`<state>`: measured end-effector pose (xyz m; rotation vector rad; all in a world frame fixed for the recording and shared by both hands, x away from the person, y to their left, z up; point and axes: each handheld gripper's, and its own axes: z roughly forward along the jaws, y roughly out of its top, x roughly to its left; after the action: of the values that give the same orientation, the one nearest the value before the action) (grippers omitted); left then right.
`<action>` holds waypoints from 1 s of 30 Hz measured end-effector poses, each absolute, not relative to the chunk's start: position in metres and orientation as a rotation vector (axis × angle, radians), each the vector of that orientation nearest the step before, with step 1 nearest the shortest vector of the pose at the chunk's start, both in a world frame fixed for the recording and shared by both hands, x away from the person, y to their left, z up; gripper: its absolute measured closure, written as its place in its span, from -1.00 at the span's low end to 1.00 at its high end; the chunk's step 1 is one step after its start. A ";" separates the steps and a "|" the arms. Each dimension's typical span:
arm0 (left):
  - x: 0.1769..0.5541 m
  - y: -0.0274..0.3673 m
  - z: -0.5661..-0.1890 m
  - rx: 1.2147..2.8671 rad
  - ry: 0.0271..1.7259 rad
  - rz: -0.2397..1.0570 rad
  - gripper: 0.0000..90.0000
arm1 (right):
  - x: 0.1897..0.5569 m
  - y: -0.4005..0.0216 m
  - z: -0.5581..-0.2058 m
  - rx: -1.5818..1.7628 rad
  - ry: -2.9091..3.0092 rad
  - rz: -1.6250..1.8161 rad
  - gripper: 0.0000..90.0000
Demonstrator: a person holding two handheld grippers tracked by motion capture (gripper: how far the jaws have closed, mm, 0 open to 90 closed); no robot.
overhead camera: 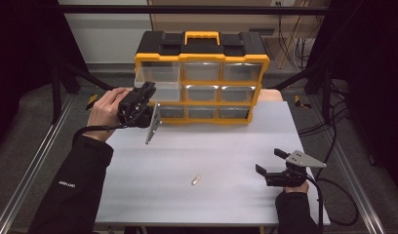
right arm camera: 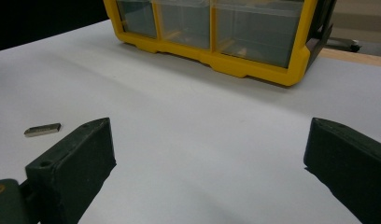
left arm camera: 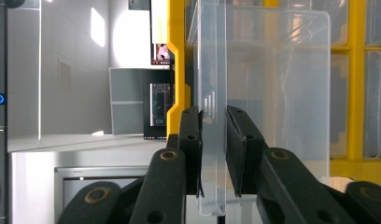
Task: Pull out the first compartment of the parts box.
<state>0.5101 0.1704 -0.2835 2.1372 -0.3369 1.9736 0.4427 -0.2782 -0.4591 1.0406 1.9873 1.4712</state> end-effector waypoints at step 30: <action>0.505 0.177 -0.267 2.058 0.191 1.438 -0.30 | 0.442 -0.278 -0.459 1.045 1.985 1.478 -0.95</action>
<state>0.5050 0.1766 -0.2665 2.0580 0.1906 1.4379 0.4423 -0.2784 -0.4586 1.0454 1.9847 1.4777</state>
